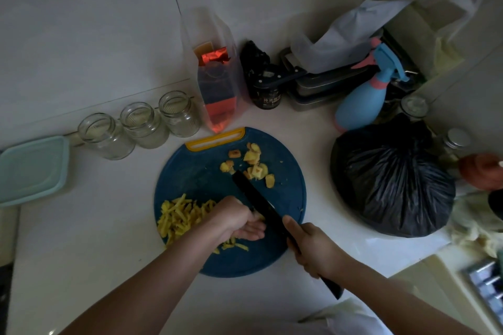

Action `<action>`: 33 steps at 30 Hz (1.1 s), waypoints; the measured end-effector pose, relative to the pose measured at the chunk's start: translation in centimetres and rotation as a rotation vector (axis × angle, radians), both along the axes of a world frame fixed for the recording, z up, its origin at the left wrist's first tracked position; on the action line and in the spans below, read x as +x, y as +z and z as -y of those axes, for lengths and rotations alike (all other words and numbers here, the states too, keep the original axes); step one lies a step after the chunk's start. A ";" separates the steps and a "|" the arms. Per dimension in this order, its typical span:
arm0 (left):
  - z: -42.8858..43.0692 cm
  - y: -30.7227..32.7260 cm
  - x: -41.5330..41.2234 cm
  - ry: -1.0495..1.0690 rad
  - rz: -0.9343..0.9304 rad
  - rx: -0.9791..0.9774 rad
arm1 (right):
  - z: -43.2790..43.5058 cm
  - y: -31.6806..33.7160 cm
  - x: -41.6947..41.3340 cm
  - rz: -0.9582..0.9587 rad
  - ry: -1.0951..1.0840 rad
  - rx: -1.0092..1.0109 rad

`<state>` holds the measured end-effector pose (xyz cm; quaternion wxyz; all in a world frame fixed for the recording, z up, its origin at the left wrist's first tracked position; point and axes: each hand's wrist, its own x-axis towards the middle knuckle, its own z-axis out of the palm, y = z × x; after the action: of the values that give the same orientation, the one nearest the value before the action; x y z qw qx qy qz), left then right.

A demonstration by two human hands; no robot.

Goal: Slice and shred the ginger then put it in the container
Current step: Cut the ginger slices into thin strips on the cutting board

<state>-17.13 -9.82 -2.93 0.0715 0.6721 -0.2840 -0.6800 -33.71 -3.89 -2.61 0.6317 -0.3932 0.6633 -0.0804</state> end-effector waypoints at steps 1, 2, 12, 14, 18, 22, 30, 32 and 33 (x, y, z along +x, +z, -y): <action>0.0 0.1 0.0 -0.004 0.001 0.004 | 0.0 0.4 -0.1 0.018 -0.007 0.012; 0.0 0.2 0.0 -0.012 0.002 0.010 | 0.0 0.6 -0.3 0.023 0.009 -0.005; 0.2 0.4 0.0 -0.014 -0.010 0.057 | -0.2 2.2 -0.9 0.018 0.073 0.009; 0.2 0.3 0.0 -0.010 -0.003 0.055 | -0.2 2.2 -0.9 0.021 0.069 0.033; 0.1 0.1 -0.1 -0.021 0.004 0.030 | -0.3 1.9 -0.9 -0.006 0.098 -0.007; -0.1 -0.2 -0.1 -0.019 -0.005 -0.016 | -0.4 1.8 -1.1 -0.005 0.103 -0.001; -0.2 -0.4 -0.1 0.030 -0.025 -0.038 | 0.3 1.6 -1.6 0.001 0.141 0.040; -0.1 -0.5 -0.2 0.047 -0.022 -0.035 | 0.5 1.6 -1.7 0.038 0.127 0.083; -0.1 -0.5 -0.2 0.053 -0.022 -0.031 | 0.6 1.6 -1.8 0.055 0.122 0.099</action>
<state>-17.36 -9.67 -3.40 0.1031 0.6708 -0.2757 -0.6807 -35.47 -4.51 -1.03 0.6721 -0.3990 0.6235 -0.0195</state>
